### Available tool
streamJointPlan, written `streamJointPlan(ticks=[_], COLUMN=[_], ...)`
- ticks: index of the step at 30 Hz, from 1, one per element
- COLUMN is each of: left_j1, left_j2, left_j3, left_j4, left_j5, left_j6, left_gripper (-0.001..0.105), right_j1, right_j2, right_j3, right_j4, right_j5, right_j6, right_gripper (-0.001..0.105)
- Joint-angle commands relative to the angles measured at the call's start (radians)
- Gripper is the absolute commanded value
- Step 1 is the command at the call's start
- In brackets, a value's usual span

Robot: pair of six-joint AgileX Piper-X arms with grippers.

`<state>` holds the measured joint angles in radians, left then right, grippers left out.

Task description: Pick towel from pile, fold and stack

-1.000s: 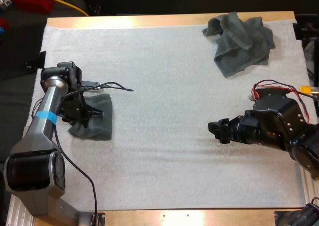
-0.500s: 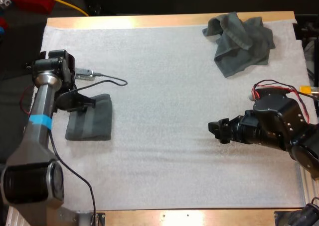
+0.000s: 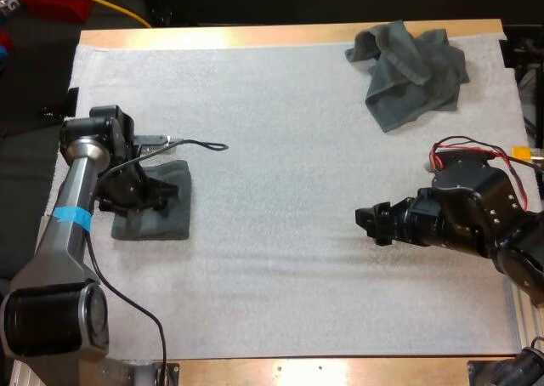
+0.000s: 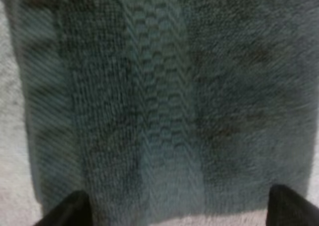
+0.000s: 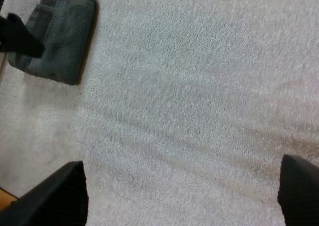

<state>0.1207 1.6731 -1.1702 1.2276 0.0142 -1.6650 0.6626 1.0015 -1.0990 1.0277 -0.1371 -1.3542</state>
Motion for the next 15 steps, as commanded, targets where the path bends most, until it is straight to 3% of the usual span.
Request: streamJointPlan(ticks=[1, 8, 15], left_j1=[-0.001, -0.001, -0.001], left_j2=[0.010, 0.051, -0.045], left_j3=[0.015, 0.043, 0.022], left_j4=[-0.024, -0.055, -0.053], left_j5=[0.006, 0.006, 0.006], left_j6=[-0.006, 0.003, 0.014], left_gripper=[0.067, 0.067, 0.067], right_j1=[0.000, 0.000, 0.000], right_j2=[-0.005, -0.005, -0.005], right_j3=[-0.004, -0.004, -0.004], right_j4=[0.001, 0.001, 0.001], right_j5=[-0.001, -0.001, -0.001], right_j6=[-0.012, -0.012, -0.012], right_gripper=[0.075, 0.075, 0.075])
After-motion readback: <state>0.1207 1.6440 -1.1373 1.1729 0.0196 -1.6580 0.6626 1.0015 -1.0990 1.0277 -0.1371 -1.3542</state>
